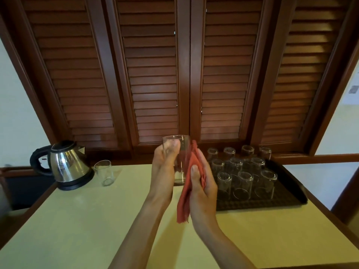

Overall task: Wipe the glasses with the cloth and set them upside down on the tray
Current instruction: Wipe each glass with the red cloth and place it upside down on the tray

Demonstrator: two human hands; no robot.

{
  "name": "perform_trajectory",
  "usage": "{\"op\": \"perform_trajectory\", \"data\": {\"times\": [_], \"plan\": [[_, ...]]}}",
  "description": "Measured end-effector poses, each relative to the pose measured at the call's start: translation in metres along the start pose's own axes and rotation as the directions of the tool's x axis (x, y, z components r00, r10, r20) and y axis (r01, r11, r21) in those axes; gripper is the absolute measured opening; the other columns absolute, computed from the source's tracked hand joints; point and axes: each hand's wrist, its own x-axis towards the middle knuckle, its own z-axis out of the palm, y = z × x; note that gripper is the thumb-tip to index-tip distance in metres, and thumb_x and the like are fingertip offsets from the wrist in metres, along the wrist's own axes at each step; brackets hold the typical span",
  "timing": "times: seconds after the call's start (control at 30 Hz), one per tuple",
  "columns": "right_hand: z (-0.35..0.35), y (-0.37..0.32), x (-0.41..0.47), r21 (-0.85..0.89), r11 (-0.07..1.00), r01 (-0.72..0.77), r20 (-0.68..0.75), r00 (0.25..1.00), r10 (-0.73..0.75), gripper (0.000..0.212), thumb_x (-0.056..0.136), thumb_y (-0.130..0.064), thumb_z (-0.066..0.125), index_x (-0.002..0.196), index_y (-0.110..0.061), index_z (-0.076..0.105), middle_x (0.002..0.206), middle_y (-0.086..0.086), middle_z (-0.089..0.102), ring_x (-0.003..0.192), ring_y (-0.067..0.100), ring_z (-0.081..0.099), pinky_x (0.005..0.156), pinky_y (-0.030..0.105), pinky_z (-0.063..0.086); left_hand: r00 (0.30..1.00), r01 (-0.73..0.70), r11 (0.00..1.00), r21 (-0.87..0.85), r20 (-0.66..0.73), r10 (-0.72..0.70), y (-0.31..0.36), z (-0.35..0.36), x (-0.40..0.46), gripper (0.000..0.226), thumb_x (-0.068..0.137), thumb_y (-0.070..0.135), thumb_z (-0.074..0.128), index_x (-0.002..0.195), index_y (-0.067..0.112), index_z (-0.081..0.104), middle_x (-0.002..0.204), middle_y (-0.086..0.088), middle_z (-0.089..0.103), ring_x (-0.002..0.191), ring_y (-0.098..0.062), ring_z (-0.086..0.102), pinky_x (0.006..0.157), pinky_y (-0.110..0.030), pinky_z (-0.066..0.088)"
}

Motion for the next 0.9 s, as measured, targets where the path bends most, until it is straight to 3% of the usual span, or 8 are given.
{"op": "perform_trajectory", "data": {"times": [0.13,0.27,0.37,0.47,0.57,0.63,0.77,0.9], "plan": [[-0.007,0.0,0.034,0.088,0.992,-0.094,-0.05,0.994,0.098,0.045,0.095,-0.041,0.054,0.139,-0.031,0.053,0.129,0.001,0.068,0.12,0.018,0.065,0.106,0.044,0.05,0.999,-0.009,0.993,0.115,0.039,0.005,-0.003,0.006,-0.02,0.054,0.094,0.065,0.042,0.13,0.031,0.065,0.115,0.012,0.076,0.104,-0.005,0.072,0.072,-0.022,0.059],[-0.002,0.005,0.01,0.07,0.99,-0.122,0.006,0.993,0.122,0.043,0.097,-0.035,0.055,0.14,-0.033,0.053,0.125,-0.007,0.069,0.116,0.008,0.065,0.091,0.021,0.054,0.998,0.067,0.993,0.095,-0.017,-0.066,0.007,0.001,-0.001,0.044,0.106,0.058,0.038,0.139,0.029,0.037,0.126,0.0,0.06,0.106,-0.017,0.066,0.087,-0.037,0.059],[-0.002,0.011,0.015,0.04,0.995,-0.096,-0.017,0.995,0.096,0.044,0.1,-0.031,0.053,0.143,-0.023,0.053,0.129,-0.003,0.068,0.12,0.011,0.064,0.1,0.027,0.052,0.998,0.062,0.992,0.112,-0.039,-0.058,0.008,0.004,-0.003,0.038,0.103,0.045,0.059,0.122,0.028,0.031,0.119,0.002,0.051,0.092,-0.002,0.062,0.076,-0.025,0.055],[-0.001,0.007,0.031,-0.017,0.999,-0.036,0.007,0.999,0.037,0.045,0.103,-0.034,0.051,0.146,-0.022,0.05,0.132,-0.005,0.066,0.124,0.012,0.062,0.109,0.037,0.048,0.997,0.028,0.995,0.098,-0.072,-0.021,-0.009,0.004,-0.014,0.037,0.101,0.044,0.051,0.127,0.019,0.043,0.118,0.002,0.061,0.09,0.003,0.069,0.074,-0.019,0.059],[0.004,0.015,0.002,-0.104,0.994,0.03,0.084,0.996,-0.022,0.051,0.1,-0.042,0.05,0.149,-0.035,0.04,0.141,-0.02,0.056,0.132,0.0,0.051,0.109,0.026,0.044,0.988,0.074,0.997,0.021,-0.137,-0.071,-0.009,-0.006,-0.002,0.052,0.107,0.055,0.034,0.131,0.019,0.063,0.12,-0.006,0.073,0.108,-0.017,0.073,0.089,-0.031,0.059],[0.005,0.018,-0.003,-0.14,0.987,0.08,0.056,0.996,-0.073,0.051,0.1,-0.04,0.048,0.15,-0.032,0.04,0.146,-0.015,0.052,0.136,0.002,0.048,0.11,0.024,0.043,0.991,0.086,0.996,0.023,-0.105,-0.083,-0.008,-0.007,-0.002,0.053,0.109,0.054,0.028,0.134,0.025,0.064,0.12,-0.003,0.074,0.111,-0.019,0.072,0.086,-0.028,0.058],[0.004,0.006,0.032,-0.066,0.998,0.022,0.021,1.0,-0.021,0.037,0.105,-0.03,0.049,0.142,-0.027,0.053,0.129,-0.006,0.068,0.12,0.011,0.064,0.103,0.032,0.052,0.997,0.08,0.995,0.065,-0.007,-0.08,-0.01,0.003,-0.018,0.059,0.097,0.073,0.043,0.131,0.031,0.066,0.124,-0.004,0.072,0.113,-0.02,0.071,0.091,-0.039,0.063],[0.008,0.011,-0.005,-0.157,0.977,0.142,0.069,0.989,-0.133,0.046,0.104,-0.029,0.05,0.149,-0.031,0.043,0.146,-0.019,0.05,0.136,-0.002,0.047,0.11,0.02,0.042,0.999,0.017,1.0,-0.001,-0.048,-0.017,0.005,-0.009,0.0,0.057,0.095,0.064,0.051,0.13,0.022,0.066,0.121,-0.009,0.073,0.115,-0.026,0.07,0.099,-0.041,0.058]]}}
